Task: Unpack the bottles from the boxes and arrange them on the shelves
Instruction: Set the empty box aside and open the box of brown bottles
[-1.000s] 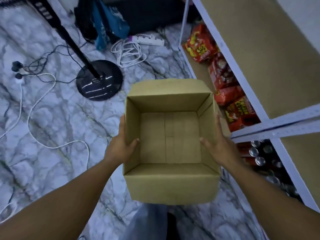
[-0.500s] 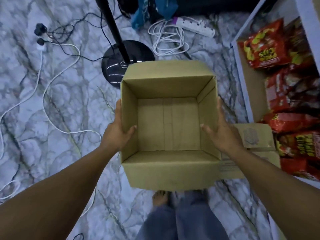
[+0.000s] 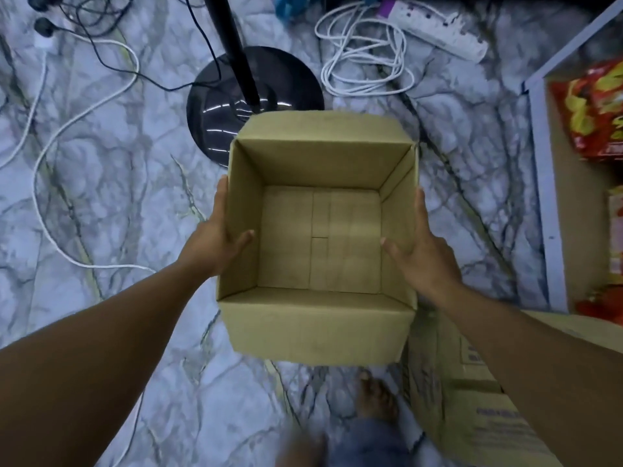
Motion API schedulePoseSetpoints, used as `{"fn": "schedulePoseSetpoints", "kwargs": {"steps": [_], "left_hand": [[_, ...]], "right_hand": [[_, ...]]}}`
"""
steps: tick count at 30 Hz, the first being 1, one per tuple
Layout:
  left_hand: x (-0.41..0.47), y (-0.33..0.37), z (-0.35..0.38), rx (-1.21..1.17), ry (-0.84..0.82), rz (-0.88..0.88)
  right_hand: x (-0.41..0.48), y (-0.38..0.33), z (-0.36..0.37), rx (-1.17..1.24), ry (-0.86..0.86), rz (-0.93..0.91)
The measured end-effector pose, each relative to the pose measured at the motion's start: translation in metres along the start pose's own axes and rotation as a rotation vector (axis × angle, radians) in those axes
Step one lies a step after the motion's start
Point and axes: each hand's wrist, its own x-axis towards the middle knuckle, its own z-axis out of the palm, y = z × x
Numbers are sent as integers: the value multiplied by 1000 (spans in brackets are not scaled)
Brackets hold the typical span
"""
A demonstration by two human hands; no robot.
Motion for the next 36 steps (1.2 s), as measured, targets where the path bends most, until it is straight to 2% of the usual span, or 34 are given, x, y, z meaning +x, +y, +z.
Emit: {"fn": "schedulePoseSetpoints", "kwargs": {"steps": [6,14,22,26,30,33,36], "left_hand": [[47,-19,6,58,5,-31],[57,-20,18,81,139,-79],[58,-22,19,120,150,-68],[59,-22,19,138,141,-116],[59,-22,19,164,148,-92],[58,-16,19,196,160,-61],[56,-6,19,352,236,-12]], "right_hand": [[42,1,37,11,-3,22],[62,-4,50,-53,157,-38],[63,-2,60,-49,277,-99],[64,2,59,-43,253,-109],[64,1,57,7,262,-133],[61,-2,47,59,169,-108],[57,-1,32,140,8,-22]]}}
